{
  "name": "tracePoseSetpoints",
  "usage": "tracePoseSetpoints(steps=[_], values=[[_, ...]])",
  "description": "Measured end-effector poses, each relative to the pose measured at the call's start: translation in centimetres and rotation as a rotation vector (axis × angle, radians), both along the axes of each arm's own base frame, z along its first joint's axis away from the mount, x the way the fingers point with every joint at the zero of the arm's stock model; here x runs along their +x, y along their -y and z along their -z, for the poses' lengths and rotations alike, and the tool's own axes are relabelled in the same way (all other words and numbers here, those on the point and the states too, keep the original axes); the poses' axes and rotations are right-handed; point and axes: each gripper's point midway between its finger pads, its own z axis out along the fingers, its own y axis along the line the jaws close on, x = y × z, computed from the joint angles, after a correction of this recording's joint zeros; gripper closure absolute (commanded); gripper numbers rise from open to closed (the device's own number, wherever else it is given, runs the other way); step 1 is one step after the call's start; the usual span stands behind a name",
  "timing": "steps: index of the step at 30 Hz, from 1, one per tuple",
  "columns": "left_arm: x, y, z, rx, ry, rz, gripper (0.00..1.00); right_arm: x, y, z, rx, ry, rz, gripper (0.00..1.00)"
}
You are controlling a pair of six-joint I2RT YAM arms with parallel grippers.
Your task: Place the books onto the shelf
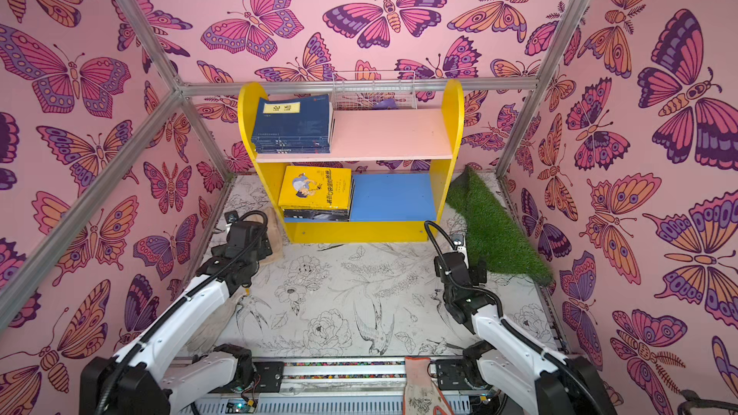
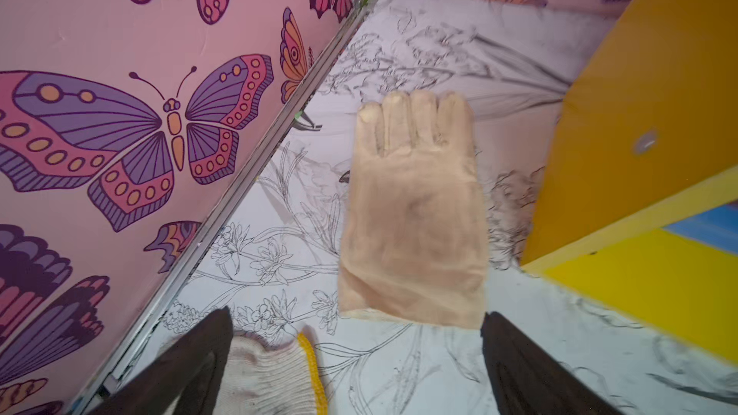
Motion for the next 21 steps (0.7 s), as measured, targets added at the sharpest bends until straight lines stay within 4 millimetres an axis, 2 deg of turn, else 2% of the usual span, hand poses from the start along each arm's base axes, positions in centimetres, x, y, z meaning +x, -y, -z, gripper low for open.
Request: tracePoseSetpoints(steps=[3, 8, 10, 14, 18, 20, 21], values=[[0.6, -0.1, 2.2, 0.039, -0.010, 0.011, 0.01, 2.3, 0.8, 0.9, -0.011, 0.040, 0.047, 0.01], [1.8, 0.1, 5.7, 0.059, 0.042, 0.037, 0.01, 5.3, 0.1, 2.7, -0.022, 0.054, -0.021, 0.01], [2.1, 0.1, 7.2, 0.065, 0.038, 0.043, 0.01, 6.1, 1.0, 2.9, 0.019, 0.064, -0.026, 0.01], [3.9, 0.3, 6.6, 0.056, 0.132, 0.043, 0.01, 7.6, 3.1, 2.1, 0.156, 0.158, -0.068, 0.01], [5.2, 0.3, 5.1, 0.039, 0.262, 0.035, 0.01, 8.3, 1.5, 2.3, 0.221, 0.149, -0.177, 0.01], [4.7, -0.6, 5.3, 0.026, 0.341, 0.013, 0.01, 8.5, 1.0, 2.3, 0.237, 0.143, -0.199, 0.01], [3.8, -1.5, 6.1, 0.032, 0.330, -0.008, 0.01, 8.6, 0.9, 2.2, 0.242, 0.146, -0.202, 0.01]])
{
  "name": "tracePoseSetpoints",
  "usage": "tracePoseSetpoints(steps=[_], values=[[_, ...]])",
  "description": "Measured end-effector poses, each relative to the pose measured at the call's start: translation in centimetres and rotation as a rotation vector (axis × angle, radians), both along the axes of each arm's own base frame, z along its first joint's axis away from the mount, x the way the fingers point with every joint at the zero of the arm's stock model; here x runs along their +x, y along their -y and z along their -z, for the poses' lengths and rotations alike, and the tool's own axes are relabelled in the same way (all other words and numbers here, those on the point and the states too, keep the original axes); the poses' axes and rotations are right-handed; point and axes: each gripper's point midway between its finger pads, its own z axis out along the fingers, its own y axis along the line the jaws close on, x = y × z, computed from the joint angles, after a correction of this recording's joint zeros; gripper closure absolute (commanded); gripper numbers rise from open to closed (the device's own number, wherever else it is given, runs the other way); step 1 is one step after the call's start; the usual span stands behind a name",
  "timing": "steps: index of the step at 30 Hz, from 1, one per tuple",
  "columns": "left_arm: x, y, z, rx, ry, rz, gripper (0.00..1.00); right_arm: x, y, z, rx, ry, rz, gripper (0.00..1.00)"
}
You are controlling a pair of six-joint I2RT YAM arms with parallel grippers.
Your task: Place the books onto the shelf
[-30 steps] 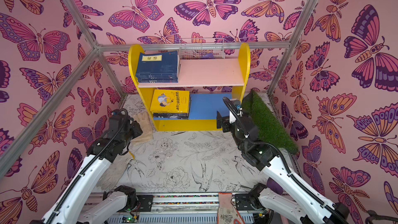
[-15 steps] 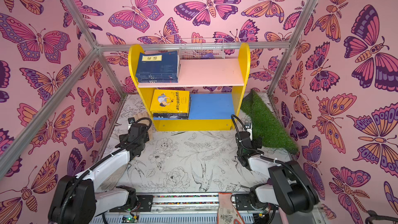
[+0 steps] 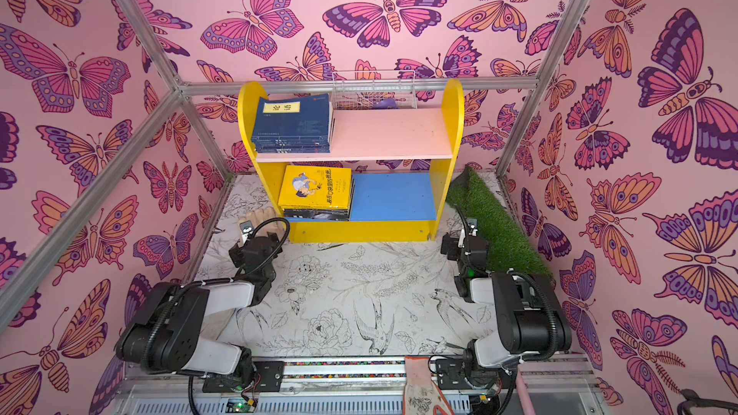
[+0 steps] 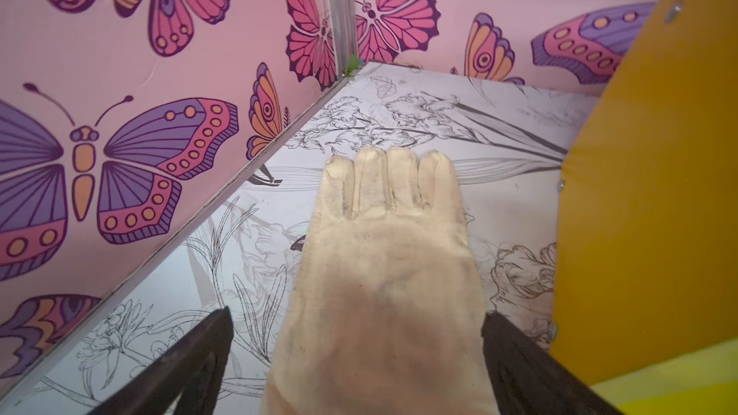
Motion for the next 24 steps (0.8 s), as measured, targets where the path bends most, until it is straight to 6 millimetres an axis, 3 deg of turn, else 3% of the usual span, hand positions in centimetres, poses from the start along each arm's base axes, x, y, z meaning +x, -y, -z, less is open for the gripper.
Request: tracePoseSetpoints(steps=[2, 5, 11, 17, 24], values=[[-1.4, -1.6, 1.2, 0.006, -0.022, -0.045, 0.01, 0.1, -0.1, -0.1, 0.009, 0.004, -0.005, 0.01], [-1.1, -2.5, 1.9, 0.009, -0.027, -0.073, 0.01, 0.1, -0.3, 0.0, 0.015, -0.002, -0.010, 0.01], [0.2, -4.9, -0.7, 0.002, 0.057, -0.146, 0.01, 0.2, -0.3, 0.1, 0.020, -0.013, -0.013, 0.01], [0.2, -4.9, -0.5, 0.002, 0.049, -0.146, 0.01, 0.2, -0.4, 0.2, 0.020, -0.018, -0.013, 0.01], [3.1, 1.6, 0.1, -0.140, 0.069, 0.234, 0.01, 0.2, -0.4, 0.2, 0.023, -0.018, -0.018, 0.01]])
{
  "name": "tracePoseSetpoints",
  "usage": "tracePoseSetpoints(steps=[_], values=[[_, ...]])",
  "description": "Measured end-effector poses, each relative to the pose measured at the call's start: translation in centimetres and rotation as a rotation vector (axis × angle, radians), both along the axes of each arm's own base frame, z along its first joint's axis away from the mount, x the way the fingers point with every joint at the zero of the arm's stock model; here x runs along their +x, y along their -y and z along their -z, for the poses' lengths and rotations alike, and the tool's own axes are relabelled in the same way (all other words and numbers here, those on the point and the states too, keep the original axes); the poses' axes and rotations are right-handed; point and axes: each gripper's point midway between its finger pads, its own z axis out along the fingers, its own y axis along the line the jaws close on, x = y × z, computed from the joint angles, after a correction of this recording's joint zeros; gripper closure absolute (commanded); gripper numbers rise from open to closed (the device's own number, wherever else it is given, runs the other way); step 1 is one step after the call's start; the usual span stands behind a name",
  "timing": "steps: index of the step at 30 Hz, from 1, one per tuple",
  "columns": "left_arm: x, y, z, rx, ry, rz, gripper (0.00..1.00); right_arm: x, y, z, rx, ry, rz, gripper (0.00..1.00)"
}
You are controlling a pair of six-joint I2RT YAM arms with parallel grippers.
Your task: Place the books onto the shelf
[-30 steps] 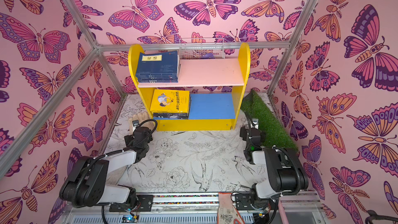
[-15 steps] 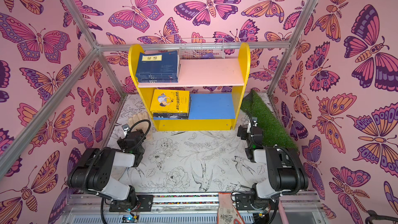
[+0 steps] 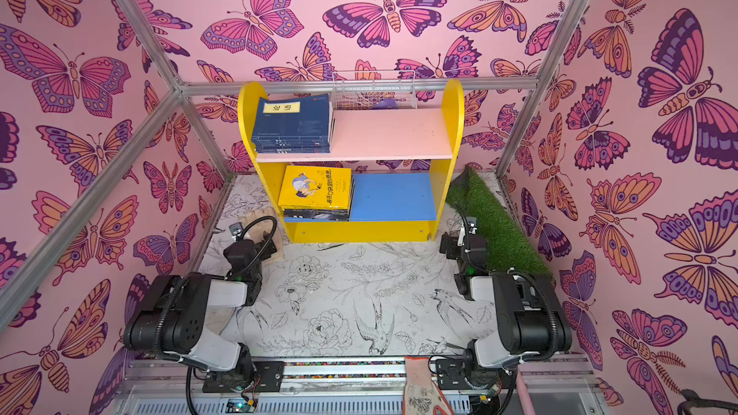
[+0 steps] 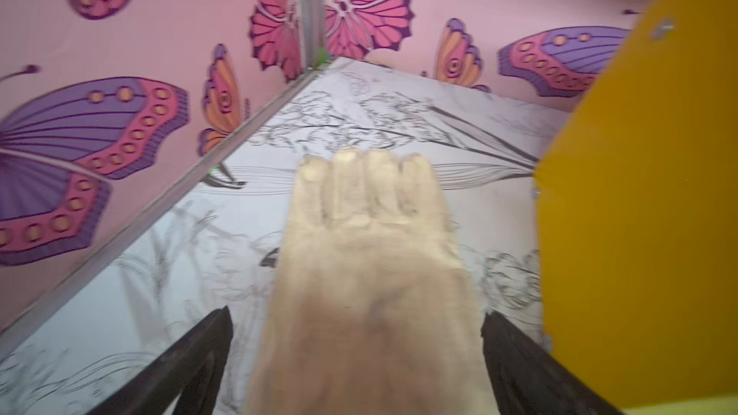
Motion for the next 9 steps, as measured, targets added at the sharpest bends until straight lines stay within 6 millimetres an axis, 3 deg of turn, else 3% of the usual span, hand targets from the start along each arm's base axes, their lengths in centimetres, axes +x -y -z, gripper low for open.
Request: tracePoseSetpoints(steps=[4, 9], values=[[0.0, 2.4, 0.9, -0.041, -0.028, 0.125, 0.01, 0.0, 0.0, 0.0, 0.000, 0.000, -0.001, 0.01], [0.8, 1.9, 0.6, -0.083, -0.027, 0.174, 0.01, 0.0, 0.0, 0.0, 0.001, -0.003, -0.001, 0.01]])
